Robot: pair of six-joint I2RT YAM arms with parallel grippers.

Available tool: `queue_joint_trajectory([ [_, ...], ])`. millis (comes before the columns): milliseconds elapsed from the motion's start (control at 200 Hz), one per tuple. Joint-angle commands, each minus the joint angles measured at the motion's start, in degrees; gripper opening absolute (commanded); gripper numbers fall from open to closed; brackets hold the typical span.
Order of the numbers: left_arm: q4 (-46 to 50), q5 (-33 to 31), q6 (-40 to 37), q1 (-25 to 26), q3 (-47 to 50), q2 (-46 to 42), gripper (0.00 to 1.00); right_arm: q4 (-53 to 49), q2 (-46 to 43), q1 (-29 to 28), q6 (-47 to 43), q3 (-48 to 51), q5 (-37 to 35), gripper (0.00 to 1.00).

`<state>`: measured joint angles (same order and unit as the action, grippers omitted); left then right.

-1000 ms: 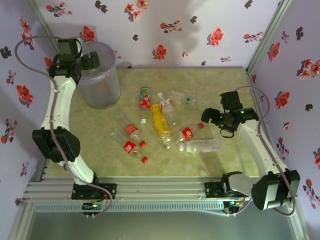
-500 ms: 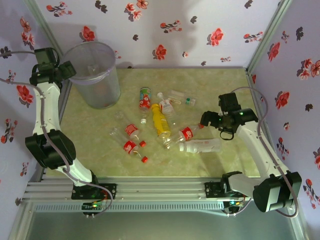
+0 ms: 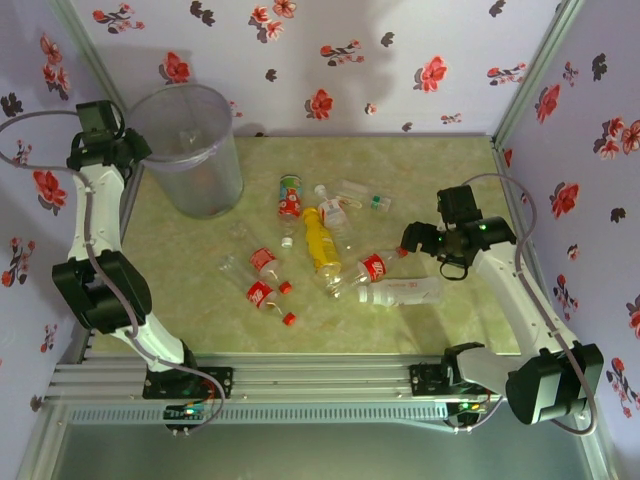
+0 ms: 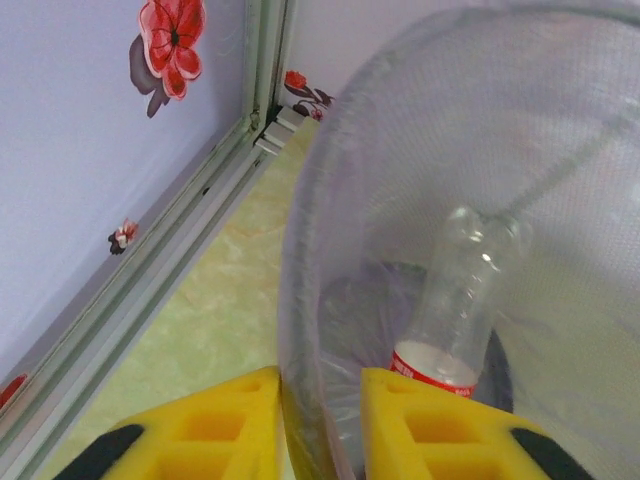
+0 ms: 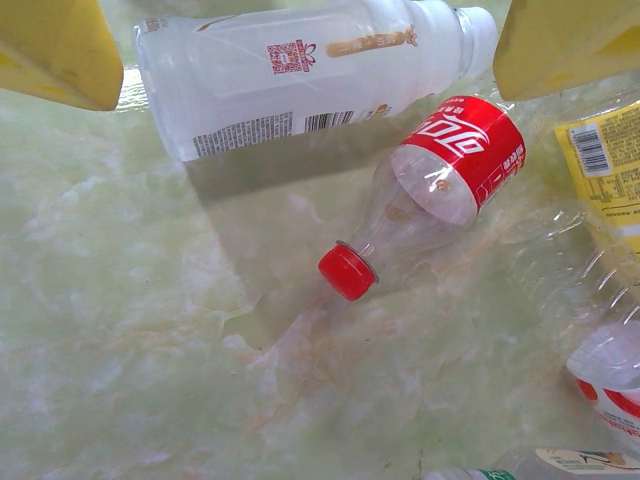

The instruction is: Put the plastic bottles in the bin

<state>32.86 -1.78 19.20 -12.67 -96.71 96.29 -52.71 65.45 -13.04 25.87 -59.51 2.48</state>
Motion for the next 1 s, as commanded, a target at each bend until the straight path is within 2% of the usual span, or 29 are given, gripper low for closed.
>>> queue_joint_trajectory([
  [0,1.4,1.3,-0.8,-0.5,3.3,-2.6,0.16,0.5,-0.4,-0.3,-1.1,-0.2,-1.4,0.96],
  [110,-1.5,2.1,-1.0,-0.4,9.2,-6.8,0.08,1.0,-0.4,-0.3,-1.1,0.3,-1.6,0.97],
  [340,-13.3,2.5,0.3,-0.3,29.7,-22.1,0.00,3.2,0.5,-0.3,-1.2,1.8,-1.3,0.97],
  [510,-20.8,1.8,2.5,0.3,43.5,-32.6,0.00,4.9,2.9,-0.4,-1.1,1.8,-0.5,0.97],
  [775,-26.7,-4.1,6.2,3.4,59.8,-45.9,0.00,7.9,5.4,-0.5,0.0,2.6,0.9,0.97],
  [995,-28.2,-11.3,6.8,7.8,68.3,-55.0,0.00,10.0,7.0,-0.8,1.1,2.3,2.1,0.97],
])
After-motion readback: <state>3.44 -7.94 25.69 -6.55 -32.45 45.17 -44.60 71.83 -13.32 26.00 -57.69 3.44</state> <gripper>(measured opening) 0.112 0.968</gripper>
